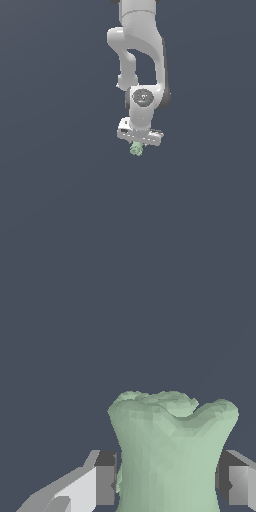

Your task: Pick up the object and move it to a goal position.

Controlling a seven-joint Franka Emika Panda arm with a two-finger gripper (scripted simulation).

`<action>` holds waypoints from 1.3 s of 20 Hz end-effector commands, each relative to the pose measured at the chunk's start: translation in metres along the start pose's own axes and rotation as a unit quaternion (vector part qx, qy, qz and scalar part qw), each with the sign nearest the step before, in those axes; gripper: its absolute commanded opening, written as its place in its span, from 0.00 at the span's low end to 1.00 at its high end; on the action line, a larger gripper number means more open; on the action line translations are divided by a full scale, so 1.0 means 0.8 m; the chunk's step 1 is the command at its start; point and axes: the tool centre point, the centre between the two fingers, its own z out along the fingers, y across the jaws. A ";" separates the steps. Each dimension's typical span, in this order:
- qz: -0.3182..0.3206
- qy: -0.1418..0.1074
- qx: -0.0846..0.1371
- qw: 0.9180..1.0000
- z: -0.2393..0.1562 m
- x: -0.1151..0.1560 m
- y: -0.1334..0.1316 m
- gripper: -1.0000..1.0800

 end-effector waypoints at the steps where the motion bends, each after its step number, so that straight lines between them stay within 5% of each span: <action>1: 0.000 0.001 0.000 1.000 -0.007 0.002 0.003 0.00; 11: 0.000 0.000 0.000 1.000 -0.082 0.023 0.033 0.00; 26: 0.000 0.000 0.001 1.000 -0.273 0.077 0.108 0.00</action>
